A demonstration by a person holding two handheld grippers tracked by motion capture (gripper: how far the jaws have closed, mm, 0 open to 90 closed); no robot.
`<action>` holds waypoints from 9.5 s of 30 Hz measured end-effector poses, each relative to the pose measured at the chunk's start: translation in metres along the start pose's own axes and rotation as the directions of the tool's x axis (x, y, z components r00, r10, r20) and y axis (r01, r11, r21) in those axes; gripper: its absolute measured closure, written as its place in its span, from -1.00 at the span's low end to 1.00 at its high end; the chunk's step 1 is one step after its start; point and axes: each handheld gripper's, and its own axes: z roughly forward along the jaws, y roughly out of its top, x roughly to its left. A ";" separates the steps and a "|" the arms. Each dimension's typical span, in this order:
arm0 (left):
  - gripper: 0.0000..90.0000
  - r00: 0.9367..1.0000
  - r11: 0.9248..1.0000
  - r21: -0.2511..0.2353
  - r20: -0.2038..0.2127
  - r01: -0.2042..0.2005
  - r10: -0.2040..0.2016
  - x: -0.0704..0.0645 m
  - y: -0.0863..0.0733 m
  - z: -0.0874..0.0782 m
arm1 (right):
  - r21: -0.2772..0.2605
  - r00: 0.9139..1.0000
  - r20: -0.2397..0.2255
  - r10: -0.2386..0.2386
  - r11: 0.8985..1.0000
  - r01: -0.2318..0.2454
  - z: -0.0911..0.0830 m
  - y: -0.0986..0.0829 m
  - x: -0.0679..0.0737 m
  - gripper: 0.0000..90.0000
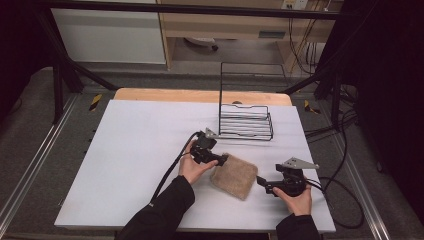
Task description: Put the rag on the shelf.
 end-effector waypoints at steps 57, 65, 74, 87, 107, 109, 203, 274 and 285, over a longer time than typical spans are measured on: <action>0.85 0.998 0.998 0.064 0.066 -0.021 0.017 -0.009 -0.011 0.027 | 0.019 0.991 0.061 0.123 0.992 -0.124 0.026 0.010 0.003 -0.25; 0.85 0.997 0.998 0.062 0.075 -0.017 0.012 -0.007 -0.011 0.028 | 0.065 0.991 0.069 0.118 0.990 -0.122 0.040 0.012 0.006 0.14; 0.85 0.997 0.998 0.060 0.077 -0.022 0.017 -0.007 -0.011 0.028 | 0.090 0.983 0.049 0.178 0.979 -0.182 0.041 0.013 0.008 0.43; 0.85 0.996 0.998 0.060 0.084 -0.011 0.006 -0.006 -0.011 0.028 | 0.122 0.966 0.018 0.258 0.958 -0.258 0.043 0.014 0.009 0.82; 0.88 0.990 0.999 -0.003 0.137 0.041 -0.040 0.002 -0.017 0.011 | 0.059 0.982 -0.010 0.187 0.981 -0.187 0.032 0.022 0.016 0.90; 0.88 0.989 0.999 -0.019 0.140 0.044 -0.041 0.001 -0.018 0.006 | 0.050 0.984 -0.013 0.177 0.983 -0.177 0.031 0.023 0.017 0.90; 0.89 0.999 0.878 -0.479 0.027 -0.020 0.038 -0.015 0.015 -0.125 | -0.263 0.964 0.090 -0.250 0.928 0.265 -0.043 0.123 0.083 0.93; 0.89 1.000 0.719 -0.695 -0.013 -0.027 0.025 -0.013 0.123 -0.154 | -0.460 0.932 0.269 -0.243 0.818 0.346 -0.088 0.229 0.068 0.93; 0.89 0.999 0.696 -0.717 -0.021 -0.037 0.030 -0.013 0.152 -0.160 | -0.486 0.930 0.289 -0.228 0.802 0.348 -0.094 0.254 0.058 0.93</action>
